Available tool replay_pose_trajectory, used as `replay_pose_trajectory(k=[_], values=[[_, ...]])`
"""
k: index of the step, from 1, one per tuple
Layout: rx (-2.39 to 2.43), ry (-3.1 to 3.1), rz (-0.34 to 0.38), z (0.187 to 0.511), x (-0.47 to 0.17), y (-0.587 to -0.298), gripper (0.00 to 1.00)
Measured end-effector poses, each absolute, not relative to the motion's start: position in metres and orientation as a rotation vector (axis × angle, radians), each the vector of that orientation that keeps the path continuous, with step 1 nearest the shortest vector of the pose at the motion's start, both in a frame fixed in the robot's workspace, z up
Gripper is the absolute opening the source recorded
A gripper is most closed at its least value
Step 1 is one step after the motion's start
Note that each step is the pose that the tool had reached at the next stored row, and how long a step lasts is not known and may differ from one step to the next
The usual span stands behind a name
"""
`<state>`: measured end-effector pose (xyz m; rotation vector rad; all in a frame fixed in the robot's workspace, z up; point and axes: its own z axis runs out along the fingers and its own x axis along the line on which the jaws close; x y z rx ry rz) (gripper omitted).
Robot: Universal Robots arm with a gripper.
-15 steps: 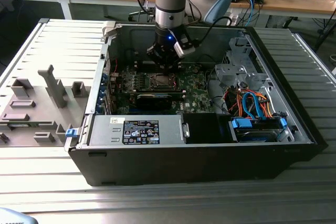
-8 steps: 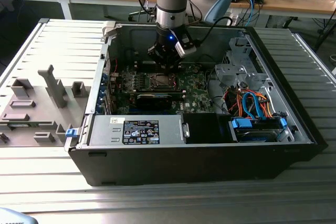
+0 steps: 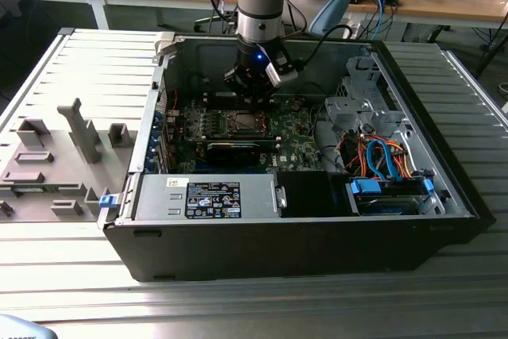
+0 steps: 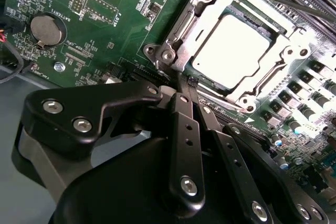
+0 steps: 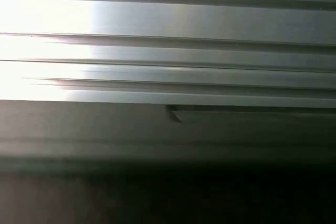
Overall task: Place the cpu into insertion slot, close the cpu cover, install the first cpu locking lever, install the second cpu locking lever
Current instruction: 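Install the first cpu locking lever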
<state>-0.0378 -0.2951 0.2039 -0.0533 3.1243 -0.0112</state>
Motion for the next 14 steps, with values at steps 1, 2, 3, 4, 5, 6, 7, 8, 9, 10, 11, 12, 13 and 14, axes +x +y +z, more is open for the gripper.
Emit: replay_pose_trajectory(k=[1,2,3,4,5,6,7,8,9,10,11,12,13,14], values=[[-0.053,3.125,-0.013,0.206,-0.038,-0.295,0.11],[-0.053,3.125,-0.013,0.207,-0.038,-0.295,0.11],[-0.053,3.125,-0.013,0.208,-0.038,-0.295,0.11],[-0.053,3.125,-0.013,0.209,-0.038,-0.295,0.11],[-0.053,3.125,-0.013,0.209,-0.038,-0.296,0.11],[-0.053,3.125,-0.013,0.209,-0.038,-0.296,0.11],[-0.053,3.125,-0.013,0.209,-0.038,-0.297,0.11],[-0.053,3.125,-0.013,0.209,-0.038,-0.298,0.11],[-0.053,3.125,-0.013,0.209,-0.038,-0.3,0.11],[-0.053,3.125,-0.013,0.209,-0.038,-0.301,0.11],[-0.053,3.125,-0.013,0.209,-0.038,-0.302,0.11],[-0.053,3.125,-0.013,0.209,-0.038,-0.304,0.11],[-0.053,3.125,-0.013,0.209,-0.038,-0.306,0.11],[-0.053,3.125,-0.013,0.209,-0.038,-0.308,0.11]])
